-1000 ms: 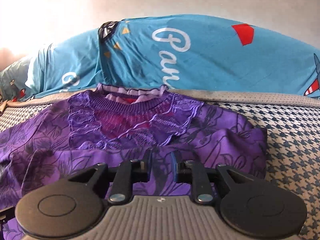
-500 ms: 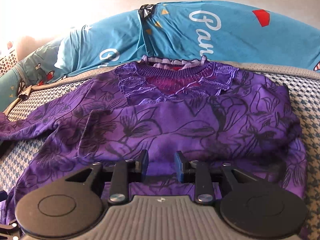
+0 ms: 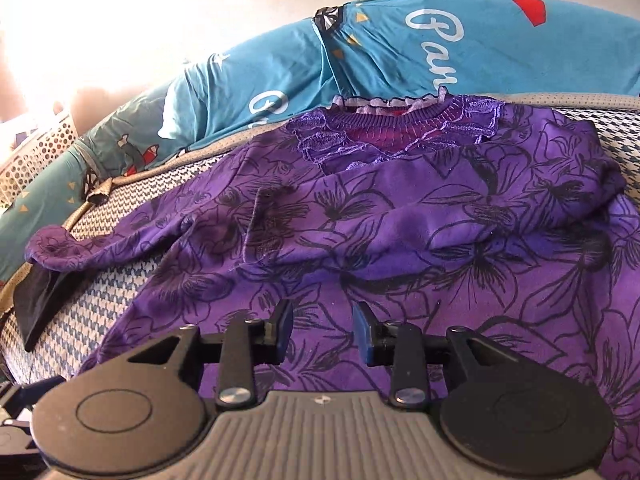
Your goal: Fold clothes
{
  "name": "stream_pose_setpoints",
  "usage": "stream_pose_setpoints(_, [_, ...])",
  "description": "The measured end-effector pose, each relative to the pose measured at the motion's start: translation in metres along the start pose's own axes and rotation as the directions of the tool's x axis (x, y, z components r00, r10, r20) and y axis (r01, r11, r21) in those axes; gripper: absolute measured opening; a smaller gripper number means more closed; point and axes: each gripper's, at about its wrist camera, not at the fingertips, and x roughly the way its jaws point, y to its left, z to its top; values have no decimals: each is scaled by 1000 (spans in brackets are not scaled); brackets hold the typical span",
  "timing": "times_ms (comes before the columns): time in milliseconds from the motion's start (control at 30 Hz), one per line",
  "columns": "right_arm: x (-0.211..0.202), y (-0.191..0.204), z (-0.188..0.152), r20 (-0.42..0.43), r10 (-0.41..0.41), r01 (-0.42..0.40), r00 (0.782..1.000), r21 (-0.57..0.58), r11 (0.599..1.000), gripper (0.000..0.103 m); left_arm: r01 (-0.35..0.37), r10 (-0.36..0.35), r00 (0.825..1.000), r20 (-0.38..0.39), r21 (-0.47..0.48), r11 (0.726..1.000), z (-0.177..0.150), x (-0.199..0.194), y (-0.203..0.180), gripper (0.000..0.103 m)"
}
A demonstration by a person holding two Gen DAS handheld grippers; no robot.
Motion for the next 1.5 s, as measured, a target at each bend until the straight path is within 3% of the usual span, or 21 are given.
stream_pose_setpoints(233, [-11,8,11,15,86,-86,996,60,994,33,-20,20,1000,-8,-8,1000,-4,9,0,103])
stream_pose_setpoints(433, [-42,54,48,57,177,-180,983,47,983,33,-41,38,997,-62,-36,999,15,20,1,103])
stream_pose_setpoints(633, [-68,120,82,91,287,-285,954,-32,958,33,-7,8,998,-61,20,1000,48,27,-17,103])
stream_pose_setpoints(800, [-78,168,101,115,403,-396,908,-74,915,34,2,1,998,-60,46,999,49,31,-25,103])
stream_pose_setpoints(1100, [-93,270,123,52,633,-612,773,-206,764,38,-9,6,993,-121,-26,1000,35,40,0,103])
stream_pose_setpoints(1333, [-119,327,135,1,793,-773,609,-224,594,40,2,-10,991,-133,-63,998,32,41,11,103])
stream_pose_setpoints(1500, [-140,356,142,2,865,-839,502,-242,487,41,13,-24,991,-135,-78,997,32,40,15,103])
